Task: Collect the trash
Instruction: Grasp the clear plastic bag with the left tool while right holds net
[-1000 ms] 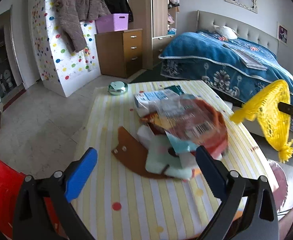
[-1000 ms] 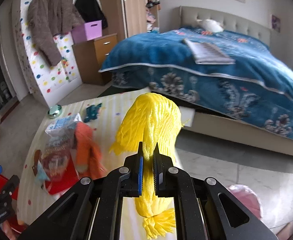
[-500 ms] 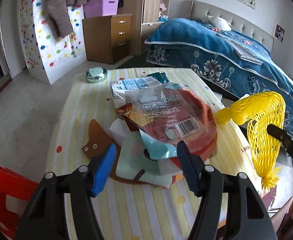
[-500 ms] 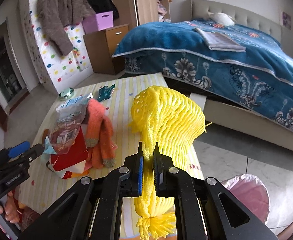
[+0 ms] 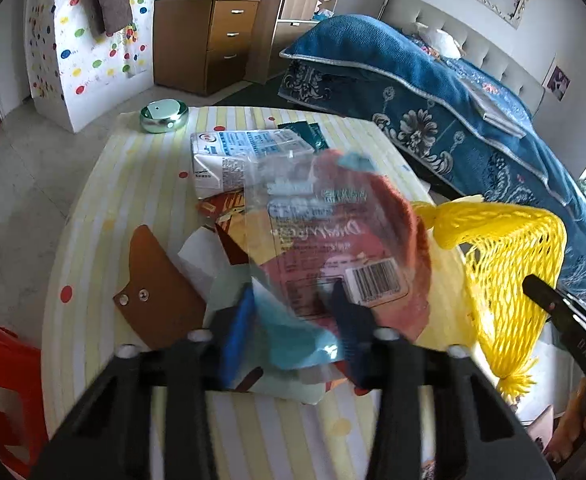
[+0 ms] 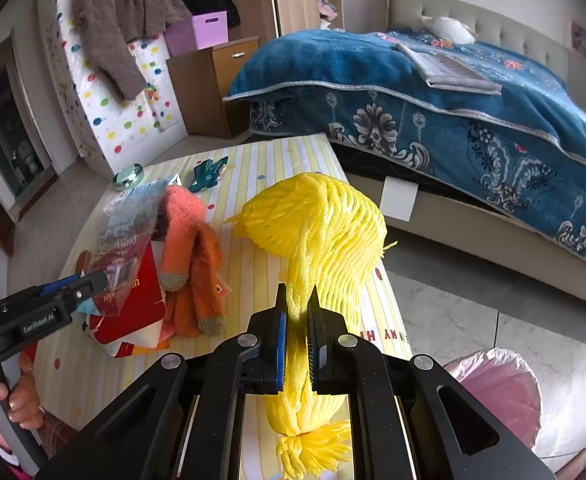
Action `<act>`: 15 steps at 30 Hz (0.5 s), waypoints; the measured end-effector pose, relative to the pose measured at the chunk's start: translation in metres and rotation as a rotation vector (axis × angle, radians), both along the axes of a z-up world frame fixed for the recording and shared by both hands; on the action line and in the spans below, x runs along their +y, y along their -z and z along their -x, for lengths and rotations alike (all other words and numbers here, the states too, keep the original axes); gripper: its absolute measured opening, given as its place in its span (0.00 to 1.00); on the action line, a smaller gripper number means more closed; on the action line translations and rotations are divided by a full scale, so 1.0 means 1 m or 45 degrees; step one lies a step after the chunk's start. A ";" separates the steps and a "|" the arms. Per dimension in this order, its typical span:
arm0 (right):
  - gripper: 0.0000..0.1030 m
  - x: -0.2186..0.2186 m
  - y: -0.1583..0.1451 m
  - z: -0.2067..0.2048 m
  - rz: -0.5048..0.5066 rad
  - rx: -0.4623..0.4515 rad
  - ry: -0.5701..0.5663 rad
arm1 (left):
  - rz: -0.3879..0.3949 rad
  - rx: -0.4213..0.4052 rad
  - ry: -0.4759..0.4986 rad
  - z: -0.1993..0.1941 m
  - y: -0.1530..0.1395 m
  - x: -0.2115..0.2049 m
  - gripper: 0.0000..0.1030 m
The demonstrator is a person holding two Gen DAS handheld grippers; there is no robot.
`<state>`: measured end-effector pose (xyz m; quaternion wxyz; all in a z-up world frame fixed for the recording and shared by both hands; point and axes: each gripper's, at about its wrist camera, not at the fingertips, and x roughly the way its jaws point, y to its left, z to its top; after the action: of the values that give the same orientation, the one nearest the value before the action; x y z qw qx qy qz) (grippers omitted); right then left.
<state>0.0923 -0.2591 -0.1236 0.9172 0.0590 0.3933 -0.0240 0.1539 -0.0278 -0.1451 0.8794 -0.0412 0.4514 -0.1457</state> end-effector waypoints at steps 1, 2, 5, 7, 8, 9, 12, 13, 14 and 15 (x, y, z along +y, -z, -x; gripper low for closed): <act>0.08 0.000 -0.001 0.001 0.000 -0.006 0.001 | 0.011 -0.005 -0.002 0.001 -0.002 0.001 0.17; 0.08 0.000 -0.003 0.003 0.002 -0.013 0.002 | 0.027 -0.023 0.001 0.003 -0.005 0.002 0.12; 0.08 -0.002 -0.009 0.007 0.016 -0.039 0.001 | 0.047 -0.126 0.028 0.014 -0.025 0.002 0.06; 0.08 -0.003 -0.015 0.011 0.031 -0.061 0.000 | 0.055 -0.188 0.043 0.021 -0.038 0.001 0.02; 0.08 -0.005 -0.019 0.013 0.036 -0.075 0.002 | 0.061 -0.232 0.054 0.027 -0.047 0.000 0.02; 0.08 -0.006 -0.022 0.015 0.038 -0.084 0.004 | 0.059 -0.269 0.061 0.032 -0.057 -0.001 0.01; 0.08 -0.014 -0.044 0.030 0.054 -0.153 0.019 | 0.040 -0.372 0.087 0.053 -0.081 -0.007 0.01; 0.08 -0.017 -0.050 0.036 0.052 -0.170 0.024 | 0.029 -0.400 0.094 0.060 -0.087 -0.010 0.01; 0.08 -0.019 -0.053 0.040 0.051 -0.177 0.028 | 0.020 -0.431 0.102 0.069 -0.093 -0.014 0.01; 0.08 -0.024 -0.059 0.050 0.044 -0.189 0.040 | 0.017 -0.455 0.110 0.077 -0.099 -0.019 0.01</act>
<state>0.0426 -0.2836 -0.0651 0.9443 0.0510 0.3226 -0.0407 0.0772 -0.0467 -0.0465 0.9382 -0.0010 0.2884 -0.1914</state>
